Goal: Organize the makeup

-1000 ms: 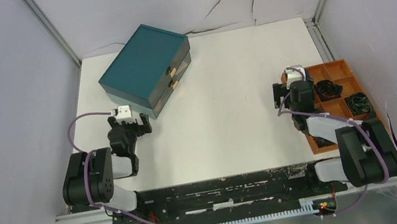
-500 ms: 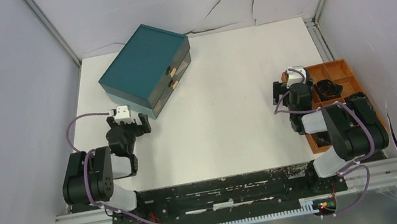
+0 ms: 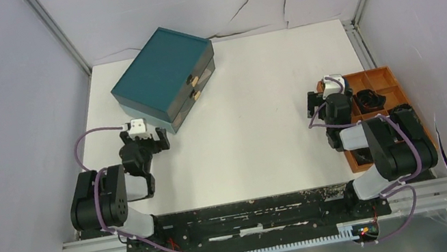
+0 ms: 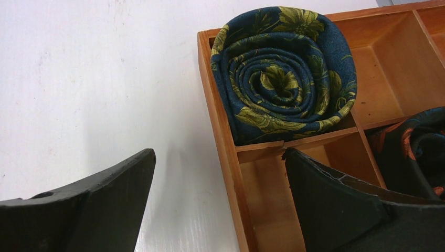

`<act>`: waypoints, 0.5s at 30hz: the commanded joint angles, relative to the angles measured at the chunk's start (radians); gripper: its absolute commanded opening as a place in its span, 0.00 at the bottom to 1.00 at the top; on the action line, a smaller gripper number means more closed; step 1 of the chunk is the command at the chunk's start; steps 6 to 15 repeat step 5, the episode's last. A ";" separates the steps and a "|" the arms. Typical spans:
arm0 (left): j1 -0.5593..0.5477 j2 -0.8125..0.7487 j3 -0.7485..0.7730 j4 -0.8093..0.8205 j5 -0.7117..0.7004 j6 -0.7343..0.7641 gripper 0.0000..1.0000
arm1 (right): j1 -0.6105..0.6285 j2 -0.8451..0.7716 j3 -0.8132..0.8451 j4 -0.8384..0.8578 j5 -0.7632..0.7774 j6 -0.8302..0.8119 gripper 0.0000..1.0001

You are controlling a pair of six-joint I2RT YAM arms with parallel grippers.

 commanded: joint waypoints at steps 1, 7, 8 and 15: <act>0.006 0.003 0.020 0.060 0.002 -0.032 0.99 | -0.002 -0.013 0.011 0.075 -0.010 0.006 1.00; 0.005 0.000 0.020 0.054 0.002 -0.030 0.99 | -0.003 -0.018 0.012 0.068 -0.007 0.007 1.00; 0.005 0.000 0.020 0.054 0.002 -0.030 0.99 | -0.003 -0.018 0.012 0.068 -0.007 0.007 1.00; 0.005 0.000 0.020 0.054 0.002 -0.030 0.99 | -0.003 -0.018 0.012 0.068 -0.007 0.007 1.00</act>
